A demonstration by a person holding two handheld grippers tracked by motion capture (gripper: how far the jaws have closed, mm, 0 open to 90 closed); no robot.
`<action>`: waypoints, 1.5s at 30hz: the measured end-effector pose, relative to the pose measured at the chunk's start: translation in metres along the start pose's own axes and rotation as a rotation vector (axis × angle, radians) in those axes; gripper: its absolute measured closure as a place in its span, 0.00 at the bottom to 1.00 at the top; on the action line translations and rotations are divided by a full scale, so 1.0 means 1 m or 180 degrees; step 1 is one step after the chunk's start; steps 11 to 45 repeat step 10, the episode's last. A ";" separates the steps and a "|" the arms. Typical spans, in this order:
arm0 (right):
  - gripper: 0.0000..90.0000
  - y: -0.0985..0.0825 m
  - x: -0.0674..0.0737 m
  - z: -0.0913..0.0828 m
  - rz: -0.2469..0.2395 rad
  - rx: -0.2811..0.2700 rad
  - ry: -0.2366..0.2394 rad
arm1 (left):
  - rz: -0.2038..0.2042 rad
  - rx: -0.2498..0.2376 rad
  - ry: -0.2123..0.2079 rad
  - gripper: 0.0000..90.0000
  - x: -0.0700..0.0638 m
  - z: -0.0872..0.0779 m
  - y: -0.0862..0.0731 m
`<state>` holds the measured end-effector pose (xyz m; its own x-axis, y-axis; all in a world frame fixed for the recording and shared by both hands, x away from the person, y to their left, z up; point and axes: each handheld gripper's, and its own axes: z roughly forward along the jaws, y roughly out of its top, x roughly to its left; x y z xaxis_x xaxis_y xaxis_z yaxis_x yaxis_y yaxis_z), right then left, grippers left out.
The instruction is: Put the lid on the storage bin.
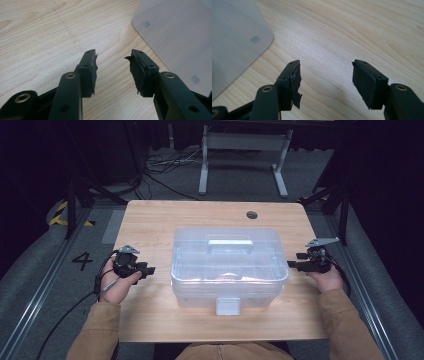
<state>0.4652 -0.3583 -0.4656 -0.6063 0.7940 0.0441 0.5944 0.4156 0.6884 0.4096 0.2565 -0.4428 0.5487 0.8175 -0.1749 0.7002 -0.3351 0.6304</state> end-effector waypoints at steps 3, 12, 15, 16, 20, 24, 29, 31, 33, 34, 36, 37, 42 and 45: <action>0.44 0.000 0.002 0.003 -0.0024 0.0031 0.0001 | 0.0008 0.0040 -0.0008 0.62 0.000 0.001 0.000; 0.44 -0.001 0.004 0.006 -0.0067 0.0033 -0.0003 | -0.0017 0.0046 0.0011 0.60 0.001 0.002 -0.001; 0.44 -0.001 0.004 0.006 -0.0067 0.0033 -0.0003 | -0.0017 0.0046 0.0011 0.60 0.001 0.002 -0.001; 0.44 -0.001 0.004 0.006 -0.0067 0.0033 -0.0003 | -0.0017 0.0046 0.0011 0.60 0.001 0.002 -0.001; 0.44 -0.001 0.004 0.006 -0.0067 0.0033 -0.0003 | -0.0017 0.0046 0.0011 0.60 0.001 0.002 -0.001; 0.44 -0.001 0.004 0.006 -0.0067 0.0033 -0.0003 | -0.0017 0.0046 0.0011 0.60 0.001 0.002 -0.001; 0.44 -0.001 0.004 0.006 -0.0067 0.0033 -0.0003 | -0.0017 0.0046 0.0011 0.60 0.001 0.002 -0.001; 0.44 -0.001 0.004 0.006 -0.0067 0.0033 -0.0003 | -0.0017 0.0046 0.0011 0.60 0.001 0.002 -0.001; 0.44 -0.001 0.004 0.006 -0.0067 0.0033 -0.0003 | -0.0017 0.0046 0.0011 0.60 0.001 0.002 -0.001; 0.44 -0.001 0.004 0.006 -0.0067 0.0033 -0.0003 | -0.0017 0.0046 0.0011 0.60 0.001 0.002 -0.001; 0.44 -0.001 0.004 0.006 -0.0067 0.0033 -0.0003 | -0.0017 0.0046 0.0011 0.60 0.001 0.002 -0.001; 0.44 -0.001 0.004 0.006 -0.0067 0.0033 -0.0003 | -0.0017 0.0046 0.0011 0.60 0.001 0.002 -0.001; 0.44 -0.001 0.004 0.006 -0.0067 0.0033 -0.0003 | -0.0017 0.0046 0.0011 0.60 0.001 0.002 -0.001; 0.44 -0.001 0.004 0.006 -0.0067 0.0033 -0.0003 | -0.0017 0.0046 0.0011 0.60 0.001 0.002 -0.001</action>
